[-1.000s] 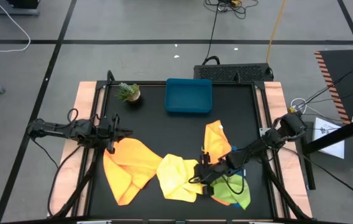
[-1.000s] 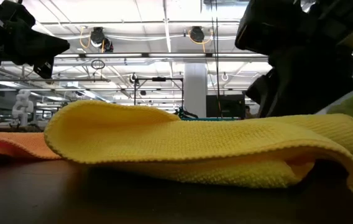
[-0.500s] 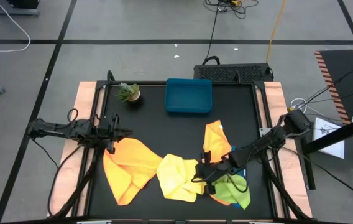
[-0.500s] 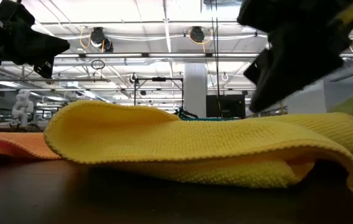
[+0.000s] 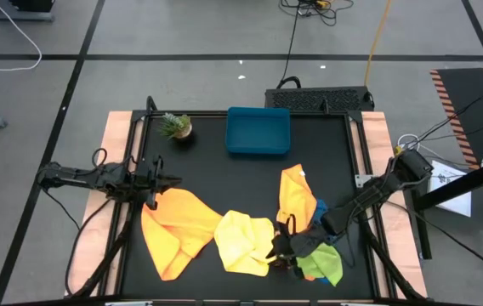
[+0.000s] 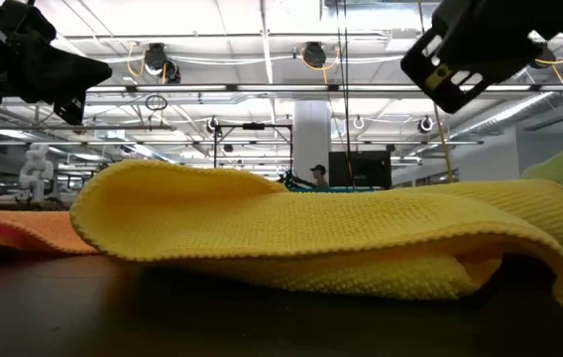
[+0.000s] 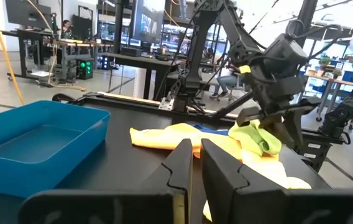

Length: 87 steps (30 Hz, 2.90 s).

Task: Fold microfiber towels
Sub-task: Fold the yellow microfiber cloth

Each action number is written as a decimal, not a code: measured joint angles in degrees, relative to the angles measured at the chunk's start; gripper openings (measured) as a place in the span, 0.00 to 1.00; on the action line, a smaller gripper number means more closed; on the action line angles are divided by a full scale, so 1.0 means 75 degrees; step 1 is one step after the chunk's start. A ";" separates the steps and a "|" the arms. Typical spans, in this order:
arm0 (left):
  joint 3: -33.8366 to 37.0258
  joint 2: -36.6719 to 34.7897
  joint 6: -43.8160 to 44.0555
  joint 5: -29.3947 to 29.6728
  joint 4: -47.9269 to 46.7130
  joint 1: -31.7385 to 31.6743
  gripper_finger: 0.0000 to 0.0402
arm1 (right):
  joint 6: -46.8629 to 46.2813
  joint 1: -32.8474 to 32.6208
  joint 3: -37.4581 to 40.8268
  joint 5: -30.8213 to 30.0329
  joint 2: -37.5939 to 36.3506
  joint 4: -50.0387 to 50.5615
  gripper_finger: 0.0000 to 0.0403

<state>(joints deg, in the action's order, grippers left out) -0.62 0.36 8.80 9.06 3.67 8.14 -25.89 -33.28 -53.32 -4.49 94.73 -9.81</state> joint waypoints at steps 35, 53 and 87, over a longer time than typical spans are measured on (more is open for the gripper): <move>0.0001 0.0000 0.0001 0.0001 0.0005 -0.0001 0.09 | -0.0477 0.0073 0.0009 -0.0382 0.0561 0.1511 0.01; 0.0001 0.0000 0.0002 0.0000 0.0002 0.0001 0.09 | -0.0388 -0.0073 0.0009 -0.0813 0.0746 0.1038 0.55; 0.0000 -0.0003 0.0320 0.0003 0.0127 0.0001 0.09 | -0.0029 -0.0012 0.0009 -0.0770 0.0283 0.1143 0.16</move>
<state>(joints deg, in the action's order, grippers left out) -0.62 0.34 11.20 9.08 4.62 8.14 -26.11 -33.36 -53.25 -10.26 96.85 -1.24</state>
